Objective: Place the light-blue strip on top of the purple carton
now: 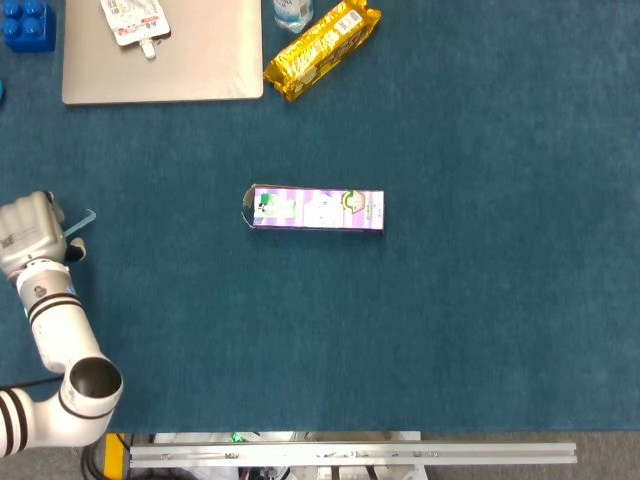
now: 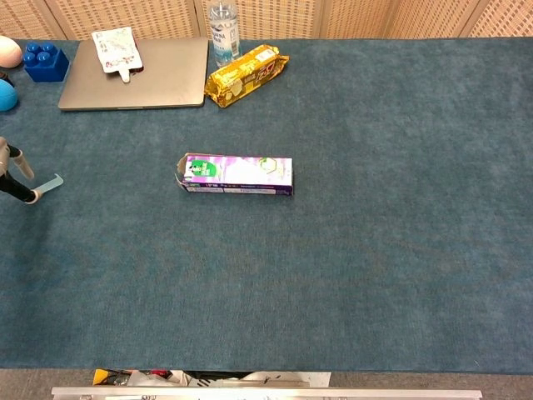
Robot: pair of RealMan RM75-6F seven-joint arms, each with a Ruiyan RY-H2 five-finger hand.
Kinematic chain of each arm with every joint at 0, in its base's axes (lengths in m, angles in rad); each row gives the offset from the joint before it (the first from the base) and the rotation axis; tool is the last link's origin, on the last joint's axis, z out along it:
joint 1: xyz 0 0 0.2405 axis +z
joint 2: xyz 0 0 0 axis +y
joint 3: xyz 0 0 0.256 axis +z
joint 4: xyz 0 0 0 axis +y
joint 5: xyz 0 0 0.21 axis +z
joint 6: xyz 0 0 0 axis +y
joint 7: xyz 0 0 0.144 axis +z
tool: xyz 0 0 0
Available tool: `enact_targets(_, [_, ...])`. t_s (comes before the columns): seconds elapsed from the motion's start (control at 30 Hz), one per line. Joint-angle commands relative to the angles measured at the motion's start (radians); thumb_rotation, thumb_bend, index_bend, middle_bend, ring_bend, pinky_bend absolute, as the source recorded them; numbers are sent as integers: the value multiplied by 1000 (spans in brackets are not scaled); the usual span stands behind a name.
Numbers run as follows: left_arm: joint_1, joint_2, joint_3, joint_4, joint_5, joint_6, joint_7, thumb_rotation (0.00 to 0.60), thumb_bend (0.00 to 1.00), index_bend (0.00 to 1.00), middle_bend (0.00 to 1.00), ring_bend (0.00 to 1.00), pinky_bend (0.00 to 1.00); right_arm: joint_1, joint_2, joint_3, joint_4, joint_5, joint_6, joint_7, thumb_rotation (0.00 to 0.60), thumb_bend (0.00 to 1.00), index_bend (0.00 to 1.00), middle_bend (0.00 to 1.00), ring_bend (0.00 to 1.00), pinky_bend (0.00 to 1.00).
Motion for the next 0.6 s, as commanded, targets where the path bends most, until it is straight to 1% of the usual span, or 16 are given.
enact_targets(0.03, [-3, -7, -7, 17, -21, -6, -2, 600, 265, 427, 973, 989, 1000, -3, 1, -1, 1, 1, 2, 2, 600, 266, 0, 401, 340, 325])
enact_targets(0.6, [-24, -51, -22, 122, -66, -56, -23, 600, 265, 454, 989, 1000, 1000, -10, 5, -5, 3, 5, -1, 8, 600, 266, 0, 401, 344, 326])
